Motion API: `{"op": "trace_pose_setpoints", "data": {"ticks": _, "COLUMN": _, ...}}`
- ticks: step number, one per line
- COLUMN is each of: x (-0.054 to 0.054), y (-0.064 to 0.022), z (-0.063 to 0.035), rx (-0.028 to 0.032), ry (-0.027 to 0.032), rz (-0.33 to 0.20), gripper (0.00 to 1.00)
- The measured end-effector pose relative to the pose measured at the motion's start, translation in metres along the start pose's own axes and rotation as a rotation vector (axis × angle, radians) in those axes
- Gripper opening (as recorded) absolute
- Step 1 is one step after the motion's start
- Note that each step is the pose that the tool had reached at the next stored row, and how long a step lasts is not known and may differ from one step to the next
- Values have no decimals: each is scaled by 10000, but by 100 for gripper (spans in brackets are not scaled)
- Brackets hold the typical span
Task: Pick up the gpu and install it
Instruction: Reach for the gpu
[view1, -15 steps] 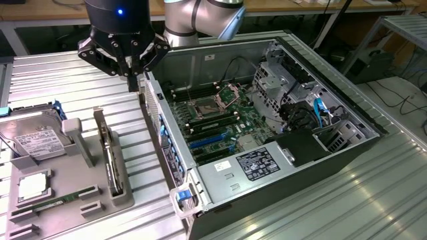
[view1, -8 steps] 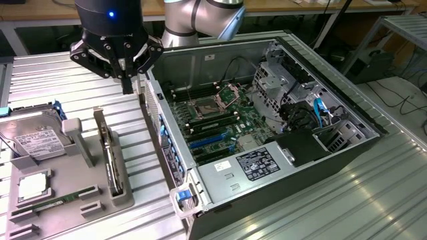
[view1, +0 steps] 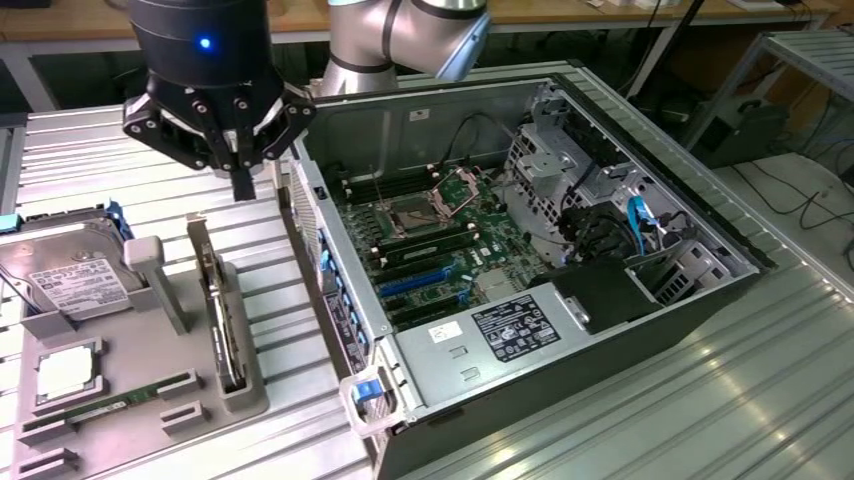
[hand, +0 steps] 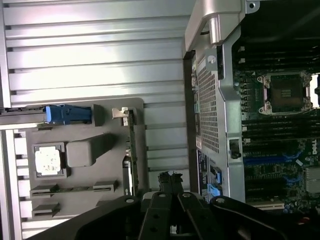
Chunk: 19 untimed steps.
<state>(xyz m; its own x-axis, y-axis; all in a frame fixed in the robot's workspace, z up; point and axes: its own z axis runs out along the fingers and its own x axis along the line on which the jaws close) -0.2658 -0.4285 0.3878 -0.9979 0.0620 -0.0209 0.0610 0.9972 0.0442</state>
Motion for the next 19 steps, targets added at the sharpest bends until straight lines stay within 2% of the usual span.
{"op": "trace_pose_setpoints", "data": {"ticks": 5, "x": 76, "y": -30, "z": 16, "rx": 1, "ry": 16, "rz": -37, "gripper": 11}}
{"op": "trace_pose_setpoints", "data": {"ticks": 10, "x": 201, "y": -49, "z": 44, "rx": 0, "ry": 49, "rz": -50, "gripper": 11}}
{"op": "trace_pose_setpoints", "data": {"ticks": 15, "x": 223, "y": -98, "z": 85, "rx": -3, "ry": 81, "rz": -355, "gripper": 11}}
{"op": "trace_pose_setpoints", "data": {"ticks": 19, "x": 330, "y": -113, "z": 98, "rx": -5, "ry": 85, "rz": -438, "gripper": 11}}
